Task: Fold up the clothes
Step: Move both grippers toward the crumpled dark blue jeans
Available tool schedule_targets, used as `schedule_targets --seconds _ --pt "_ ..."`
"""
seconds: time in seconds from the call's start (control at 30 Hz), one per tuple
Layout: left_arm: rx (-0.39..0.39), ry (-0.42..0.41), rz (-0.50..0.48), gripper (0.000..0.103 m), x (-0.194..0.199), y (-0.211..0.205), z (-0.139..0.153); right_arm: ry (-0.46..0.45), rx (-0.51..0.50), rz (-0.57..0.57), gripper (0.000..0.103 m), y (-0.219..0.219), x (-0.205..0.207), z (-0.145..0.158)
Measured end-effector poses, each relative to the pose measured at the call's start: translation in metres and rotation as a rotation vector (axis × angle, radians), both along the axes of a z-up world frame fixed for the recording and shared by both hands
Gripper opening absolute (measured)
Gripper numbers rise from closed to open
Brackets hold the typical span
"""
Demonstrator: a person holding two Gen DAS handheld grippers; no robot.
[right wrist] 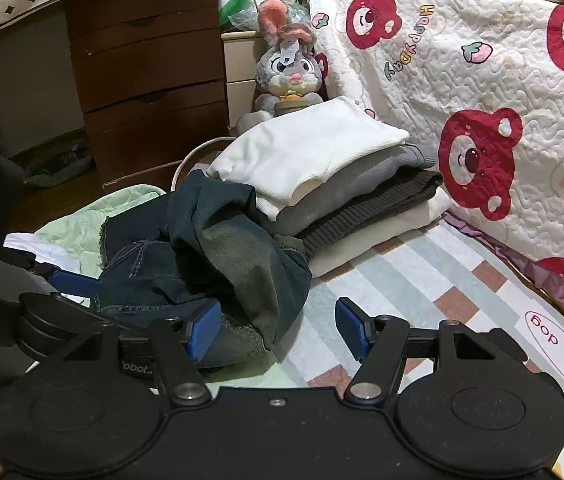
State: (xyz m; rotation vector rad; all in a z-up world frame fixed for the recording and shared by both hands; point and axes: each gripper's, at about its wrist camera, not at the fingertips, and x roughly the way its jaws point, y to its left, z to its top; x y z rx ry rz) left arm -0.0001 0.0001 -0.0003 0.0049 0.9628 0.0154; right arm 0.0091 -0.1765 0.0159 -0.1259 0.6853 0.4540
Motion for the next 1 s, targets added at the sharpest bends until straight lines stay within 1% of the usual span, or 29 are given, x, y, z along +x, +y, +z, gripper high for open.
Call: schedule_targets --seconds 0.17,0.37,0.43,0.6,1.0 --pt "-0.023 -0.009 -0.005 0.103 -0.001 0.001 -0.002 0.001 -0.003 -0.005 0.069 0.008 -0.003 -0.005" --pt "-0.044 -0.006 -0.010 0.103 0.002 0.003 0.005 0.022 0.027 -0.001 0.069 -0.005 0.002 0.001" --pt "-0.047 -0.012 -0.007 0.103 0.000 0.004 0.002 0.019 0.023 -0.001 0.069 -0.004 0.002 0.001" --pt "-0.021 -0.006 -0.001 0.103 0.000 0.004 0.000 0.014 0.010 0.000 0.069 0.000 0.001 0.000" --pt "-0.020 -0.008 0.002 0.103 -0.003 0.006 0.001 0.012 0.003 -0.020 0.070 0.001 0.002 0.000"
